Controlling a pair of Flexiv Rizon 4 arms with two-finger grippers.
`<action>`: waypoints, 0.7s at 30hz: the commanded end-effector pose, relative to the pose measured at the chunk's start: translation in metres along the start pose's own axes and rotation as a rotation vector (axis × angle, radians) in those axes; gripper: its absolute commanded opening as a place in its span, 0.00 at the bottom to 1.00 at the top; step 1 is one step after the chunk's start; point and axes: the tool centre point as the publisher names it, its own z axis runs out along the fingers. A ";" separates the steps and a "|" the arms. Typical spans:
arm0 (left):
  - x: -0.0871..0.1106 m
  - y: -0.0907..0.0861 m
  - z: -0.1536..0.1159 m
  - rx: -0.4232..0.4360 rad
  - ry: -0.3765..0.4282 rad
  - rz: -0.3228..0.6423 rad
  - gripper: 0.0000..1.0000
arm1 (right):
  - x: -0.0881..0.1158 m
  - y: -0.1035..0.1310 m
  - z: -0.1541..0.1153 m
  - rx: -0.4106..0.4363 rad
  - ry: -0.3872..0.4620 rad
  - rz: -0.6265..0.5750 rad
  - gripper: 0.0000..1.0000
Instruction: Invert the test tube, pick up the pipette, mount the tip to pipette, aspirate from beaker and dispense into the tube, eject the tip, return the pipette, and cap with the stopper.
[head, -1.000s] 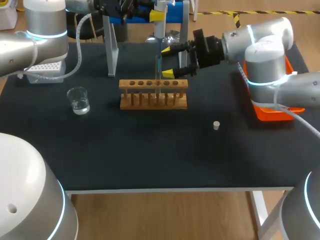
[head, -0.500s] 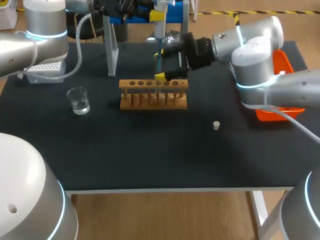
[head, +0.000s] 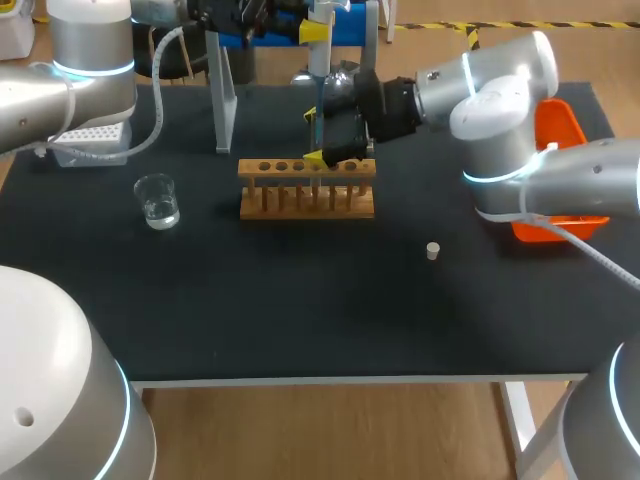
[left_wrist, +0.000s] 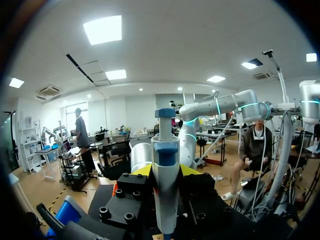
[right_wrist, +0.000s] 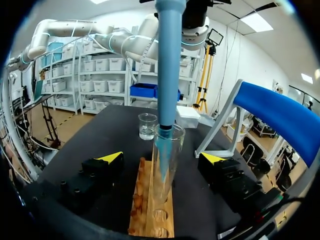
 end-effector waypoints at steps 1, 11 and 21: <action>-0.001 -0.001 -0.001 -0.001 0.004 0.000 0.00 | -0.002 -0.001 0.005 0.012 -0.006 0.005 1.00; -0.001 -0.001 -0.001 -0.001 0.004 0.000 0.00 | -0.002 -0.005 0.012 0.047 -0.013 0.031 1.00; -0.001 -0.001 -0.001 -0.001 0.004 0.000 0.00 | -0.001 -0.004 0.018 0.057 -0.017 0.045 1.00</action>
